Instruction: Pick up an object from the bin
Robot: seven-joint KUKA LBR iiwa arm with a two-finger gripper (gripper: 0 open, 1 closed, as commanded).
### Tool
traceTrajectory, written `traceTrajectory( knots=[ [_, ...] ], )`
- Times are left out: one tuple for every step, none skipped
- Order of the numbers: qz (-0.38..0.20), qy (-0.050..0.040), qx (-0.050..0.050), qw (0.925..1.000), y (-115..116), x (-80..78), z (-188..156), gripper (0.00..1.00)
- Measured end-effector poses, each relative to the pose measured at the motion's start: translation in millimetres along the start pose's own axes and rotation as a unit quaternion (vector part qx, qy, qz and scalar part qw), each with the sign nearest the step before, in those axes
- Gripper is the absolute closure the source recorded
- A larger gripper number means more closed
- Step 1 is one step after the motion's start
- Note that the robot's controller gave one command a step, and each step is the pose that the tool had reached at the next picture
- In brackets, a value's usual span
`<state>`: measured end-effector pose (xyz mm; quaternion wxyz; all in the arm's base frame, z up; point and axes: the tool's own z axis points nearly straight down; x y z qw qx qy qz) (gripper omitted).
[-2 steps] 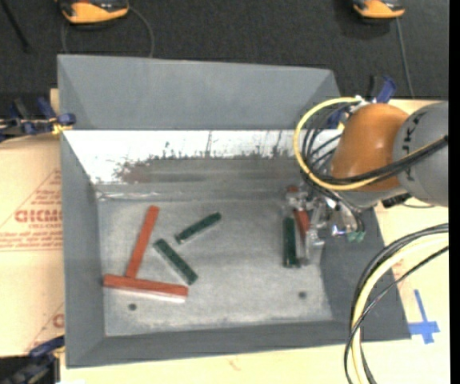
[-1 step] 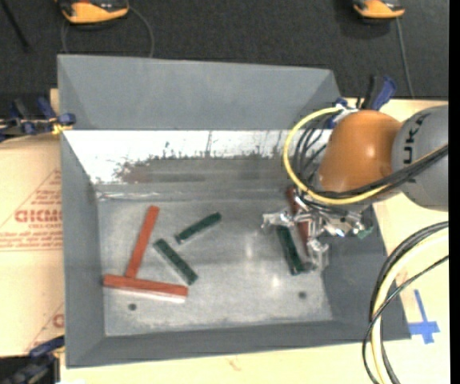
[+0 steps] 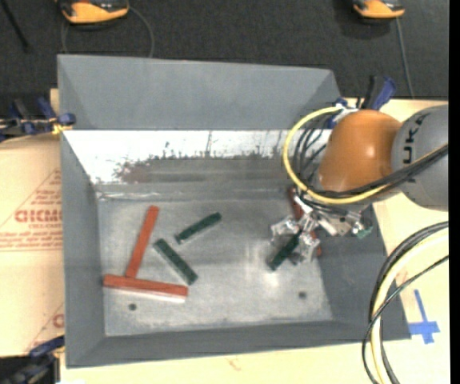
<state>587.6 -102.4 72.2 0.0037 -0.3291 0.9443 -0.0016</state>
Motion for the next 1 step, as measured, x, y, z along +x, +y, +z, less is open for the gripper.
traceTrajectory(
  knots=[
    [-0.023,-0.0001,0.002,0.9997,-4.1,40.3,-135.3,1.00]
  ],
)
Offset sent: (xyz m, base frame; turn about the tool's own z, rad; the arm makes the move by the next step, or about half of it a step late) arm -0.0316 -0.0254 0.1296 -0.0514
